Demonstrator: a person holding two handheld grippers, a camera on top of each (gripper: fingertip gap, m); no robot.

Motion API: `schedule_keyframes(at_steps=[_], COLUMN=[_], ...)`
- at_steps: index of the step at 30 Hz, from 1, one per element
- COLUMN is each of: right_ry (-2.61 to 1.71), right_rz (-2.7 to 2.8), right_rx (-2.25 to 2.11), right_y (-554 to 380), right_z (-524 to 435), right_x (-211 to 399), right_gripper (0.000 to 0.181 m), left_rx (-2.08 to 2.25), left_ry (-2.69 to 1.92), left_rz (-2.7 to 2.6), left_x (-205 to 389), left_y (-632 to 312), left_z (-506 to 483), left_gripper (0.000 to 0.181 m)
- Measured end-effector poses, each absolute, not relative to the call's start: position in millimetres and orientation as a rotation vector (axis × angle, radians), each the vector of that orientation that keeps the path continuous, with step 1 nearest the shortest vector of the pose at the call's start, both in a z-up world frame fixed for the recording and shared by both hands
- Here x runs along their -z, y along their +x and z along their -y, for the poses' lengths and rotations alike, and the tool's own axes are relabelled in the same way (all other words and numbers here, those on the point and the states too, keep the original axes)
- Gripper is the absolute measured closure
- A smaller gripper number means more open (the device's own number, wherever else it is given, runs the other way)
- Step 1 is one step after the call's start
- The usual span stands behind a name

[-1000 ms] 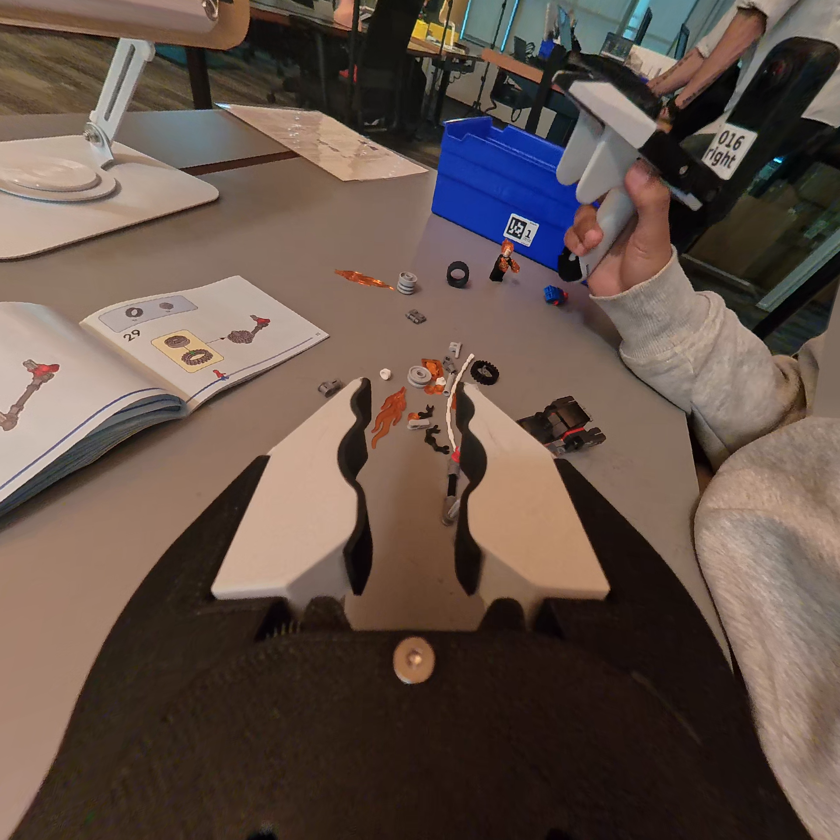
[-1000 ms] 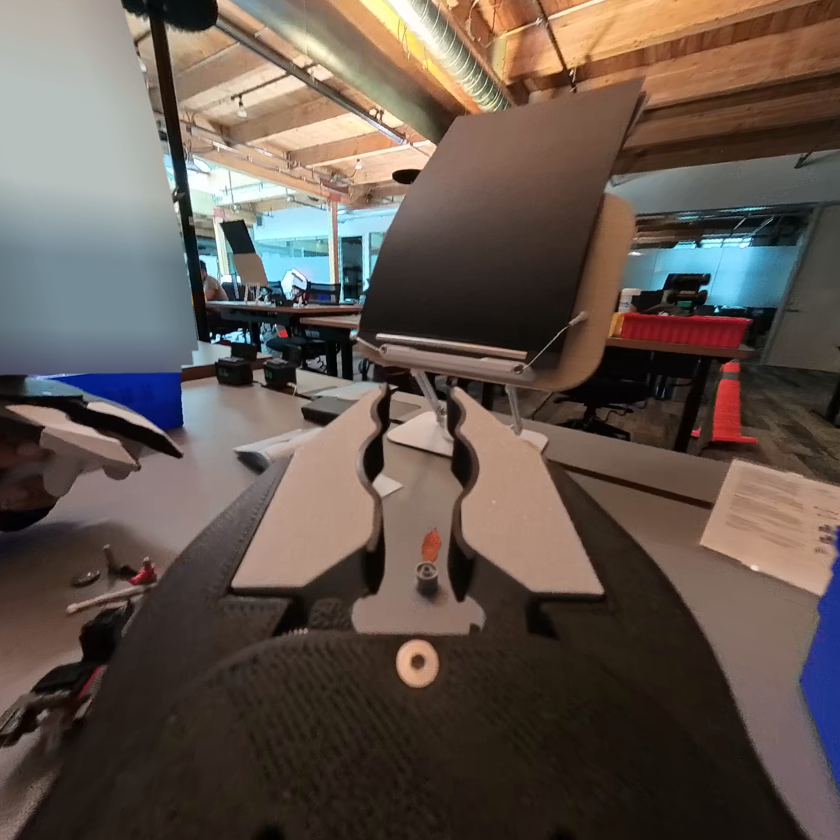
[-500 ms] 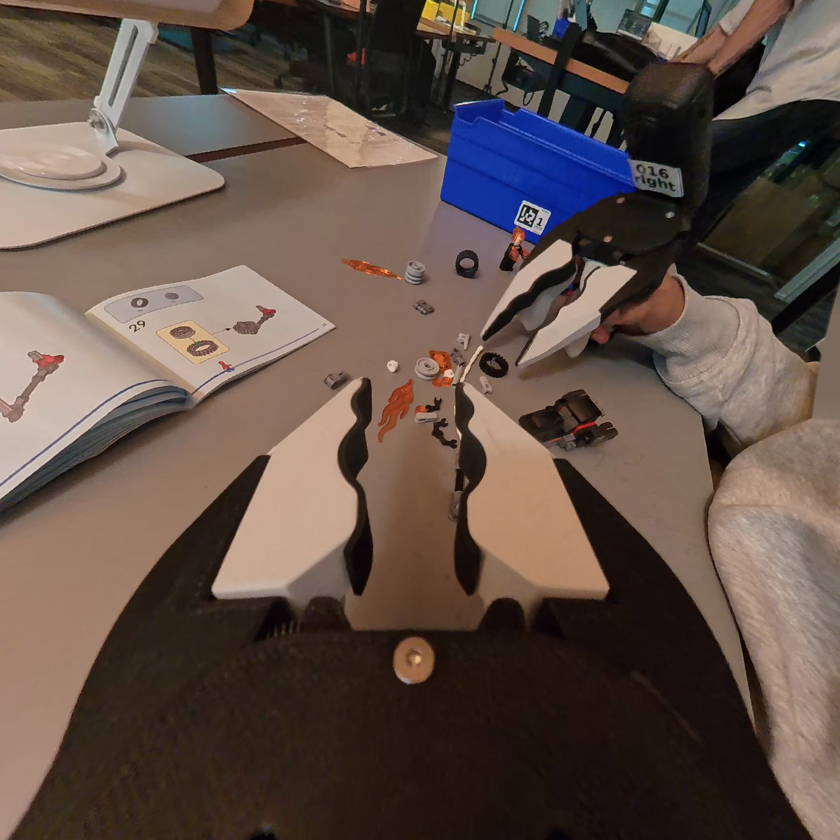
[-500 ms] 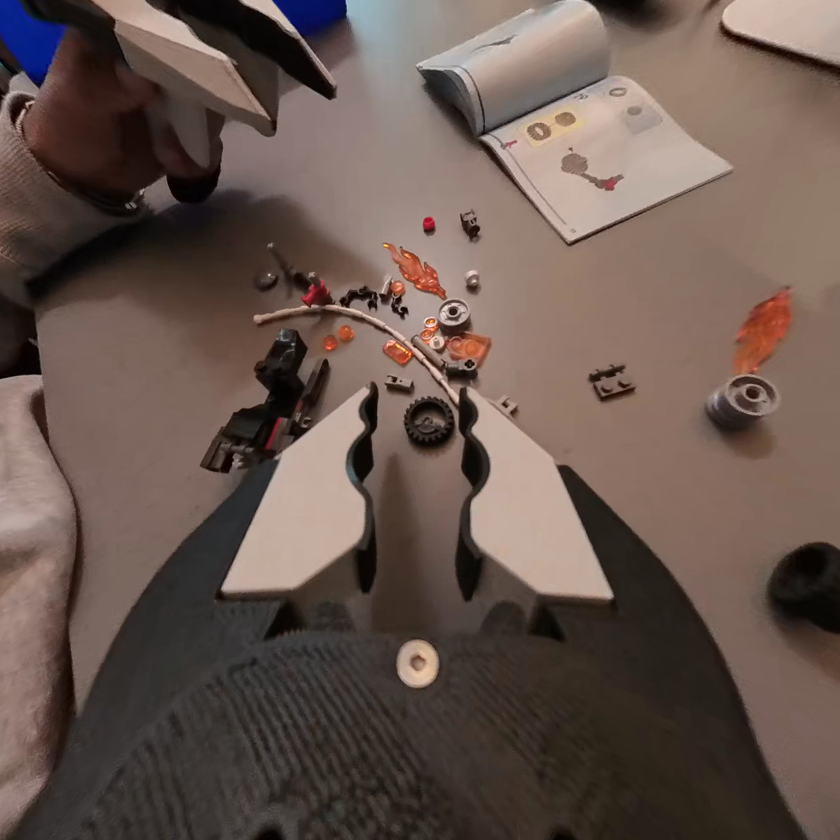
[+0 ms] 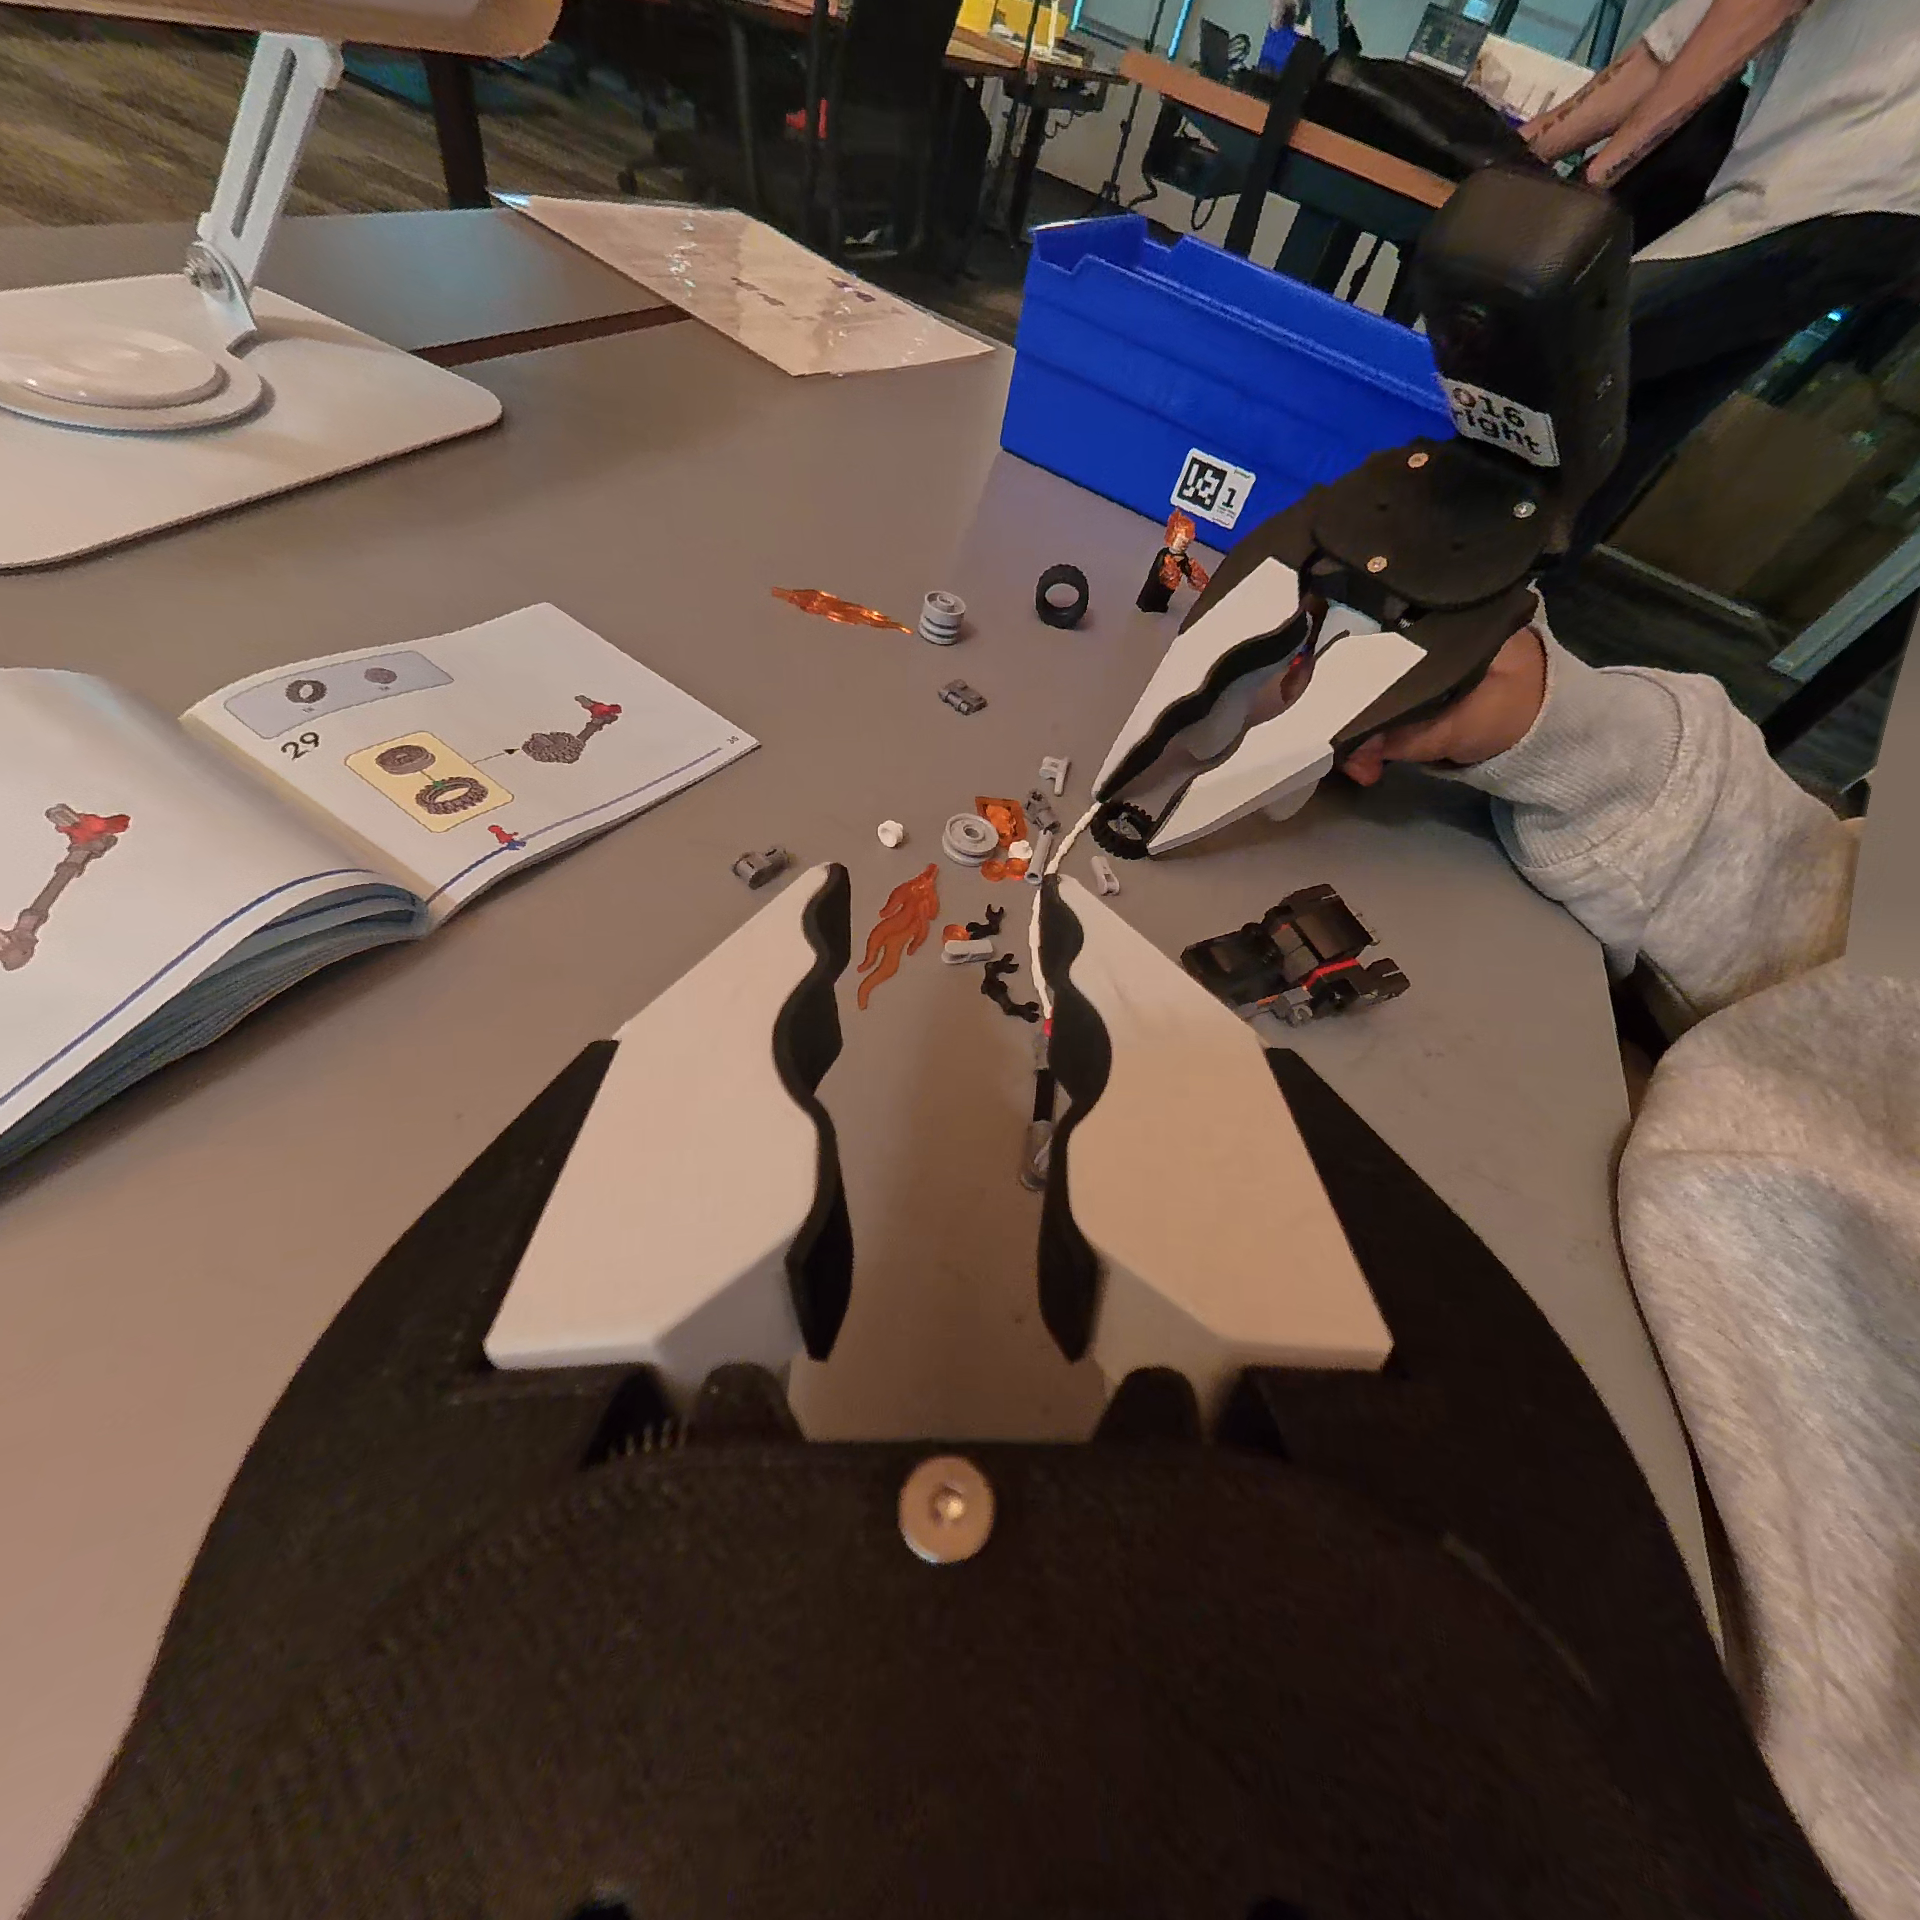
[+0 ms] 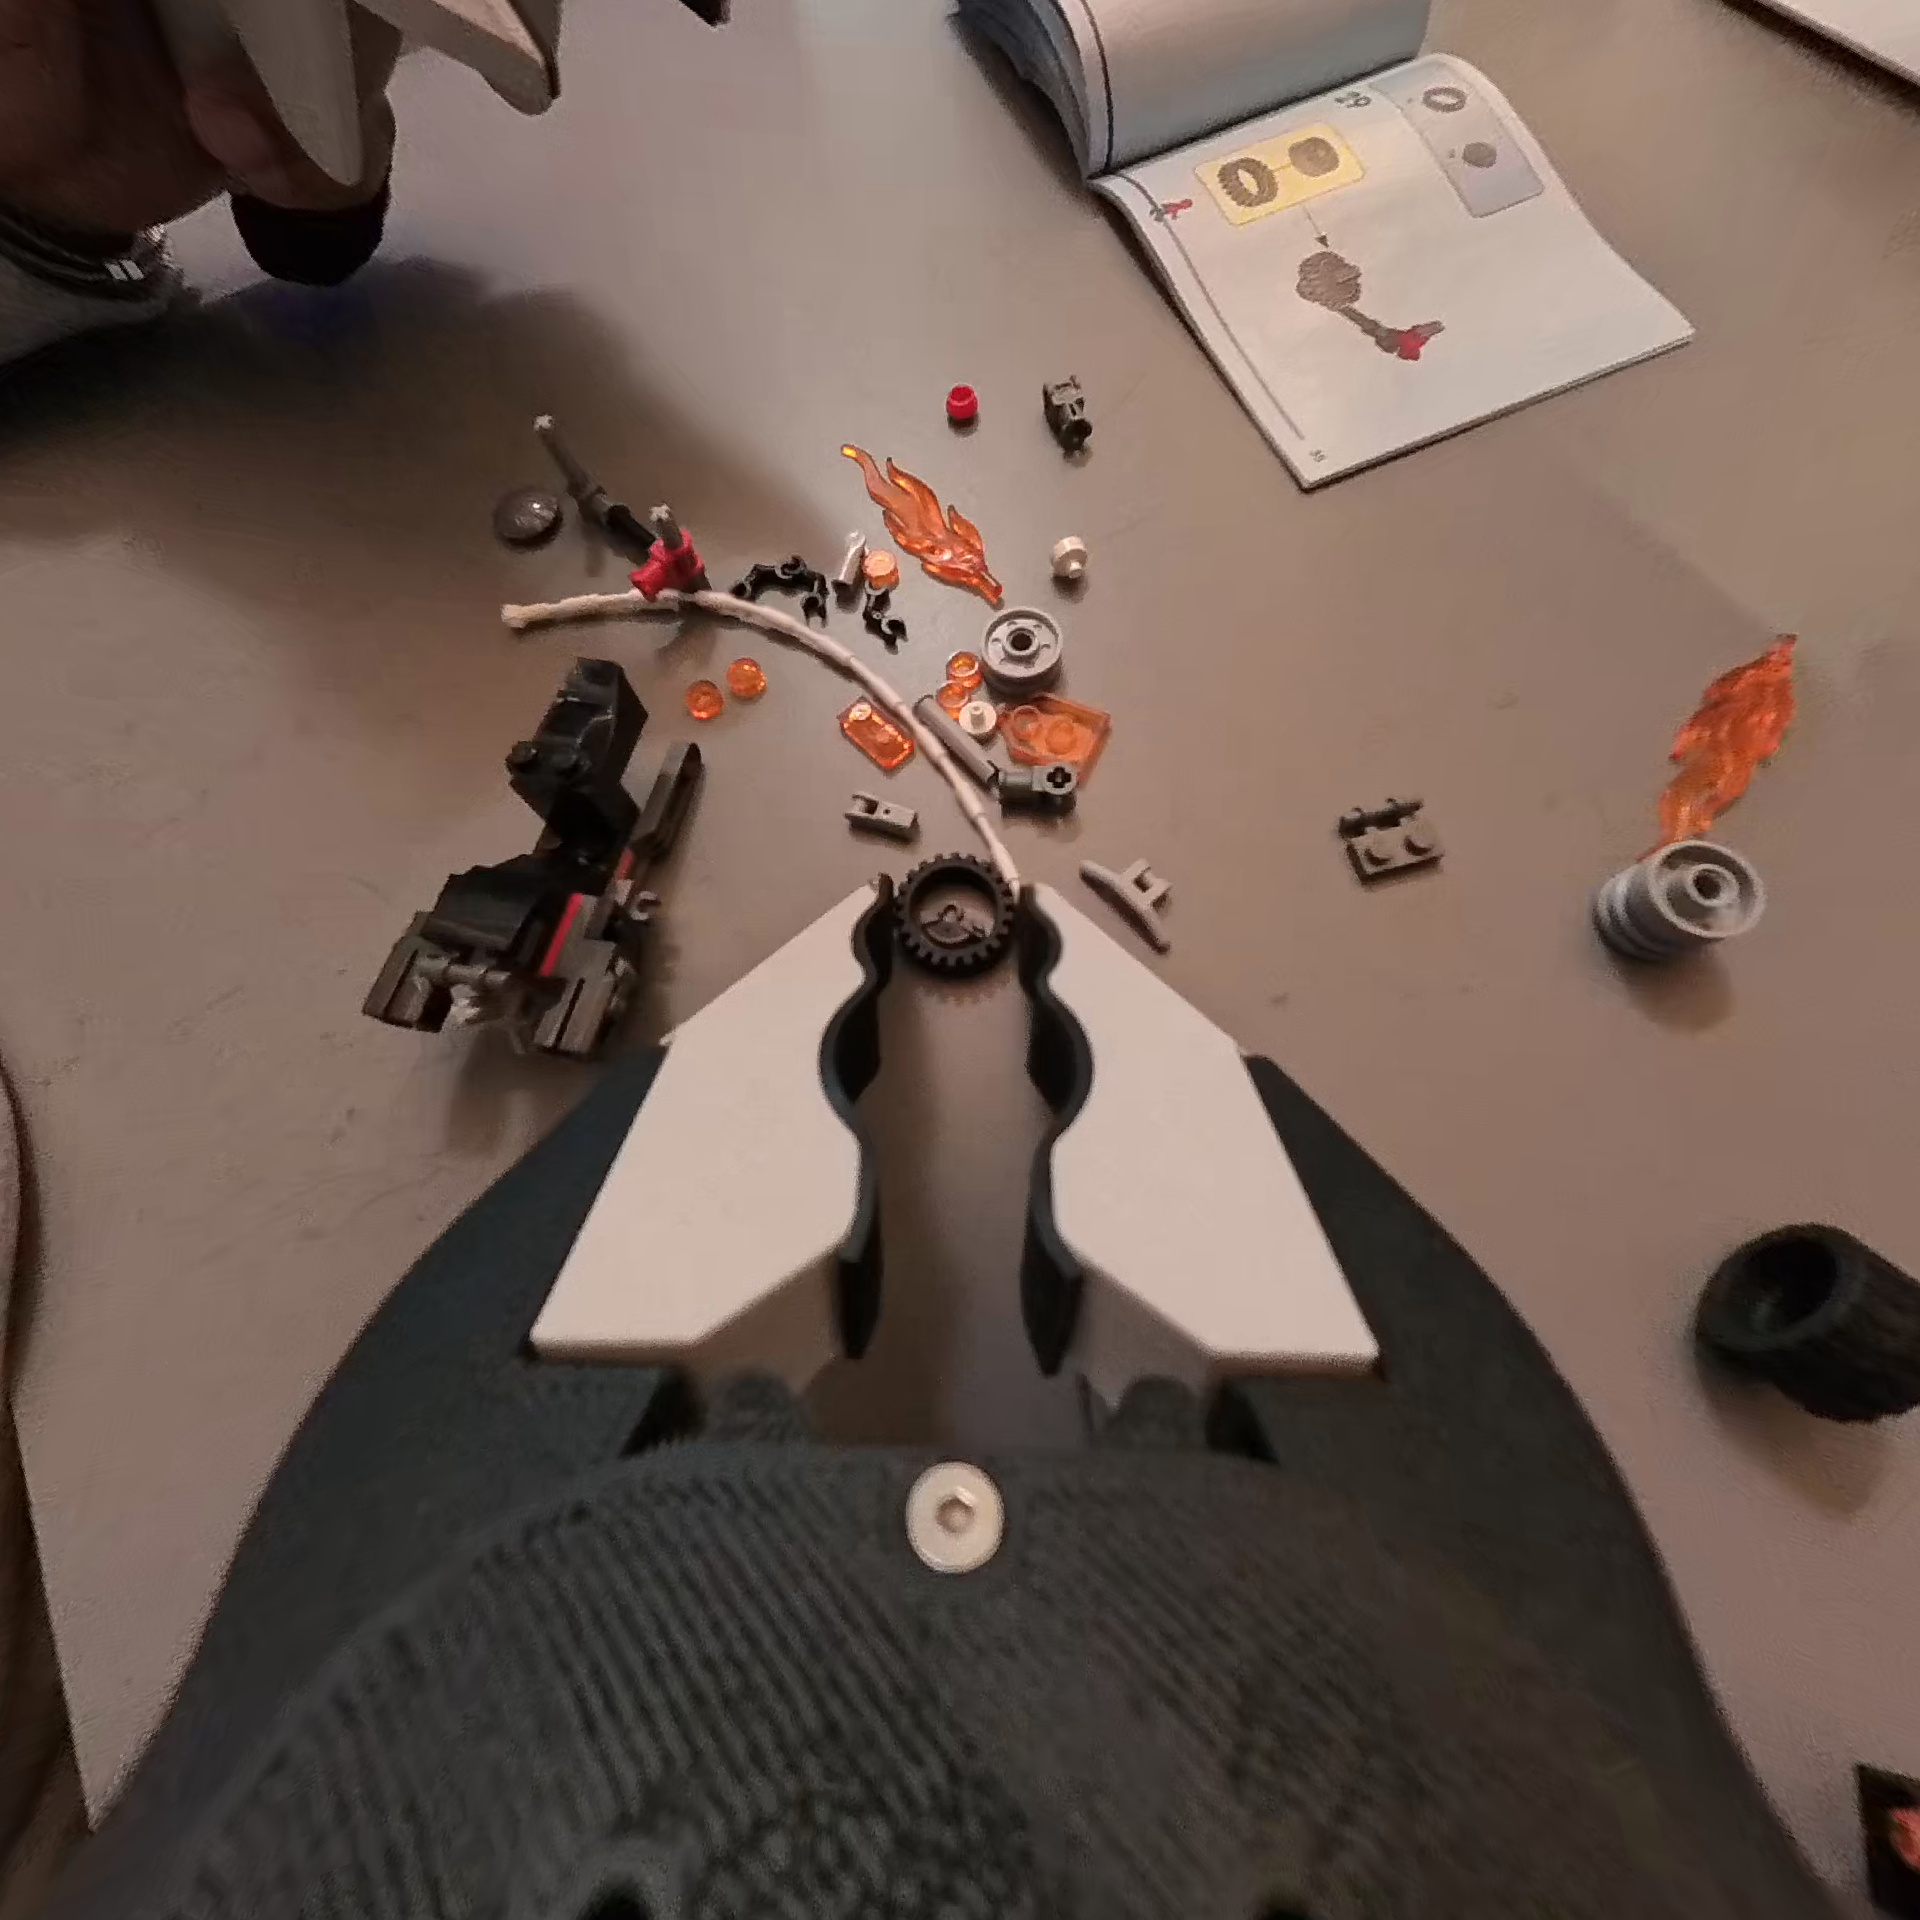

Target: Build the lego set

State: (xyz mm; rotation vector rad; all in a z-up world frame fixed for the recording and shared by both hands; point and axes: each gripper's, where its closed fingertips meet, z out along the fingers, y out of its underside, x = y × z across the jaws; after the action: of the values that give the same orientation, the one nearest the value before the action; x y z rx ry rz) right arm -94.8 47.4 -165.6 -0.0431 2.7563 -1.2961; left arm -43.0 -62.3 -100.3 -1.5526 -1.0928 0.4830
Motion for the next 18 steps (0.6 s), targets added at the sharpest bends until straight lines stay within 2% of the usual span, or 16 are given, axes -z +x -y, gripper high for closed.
schedule_keyframes(at_steps=[18], right_ry=[-0.068], right_rz=[-2.711], right_rx=[1.420], right_y=[-97], right_z=[-46], right_x=[152], right_gripper=[0.161], left_rx=[-0.481], left_ry=[-1.558], left_rz=[1.091], left_x=[101], left_y=[-43], left_z=[61], left_gripper=[0.147])
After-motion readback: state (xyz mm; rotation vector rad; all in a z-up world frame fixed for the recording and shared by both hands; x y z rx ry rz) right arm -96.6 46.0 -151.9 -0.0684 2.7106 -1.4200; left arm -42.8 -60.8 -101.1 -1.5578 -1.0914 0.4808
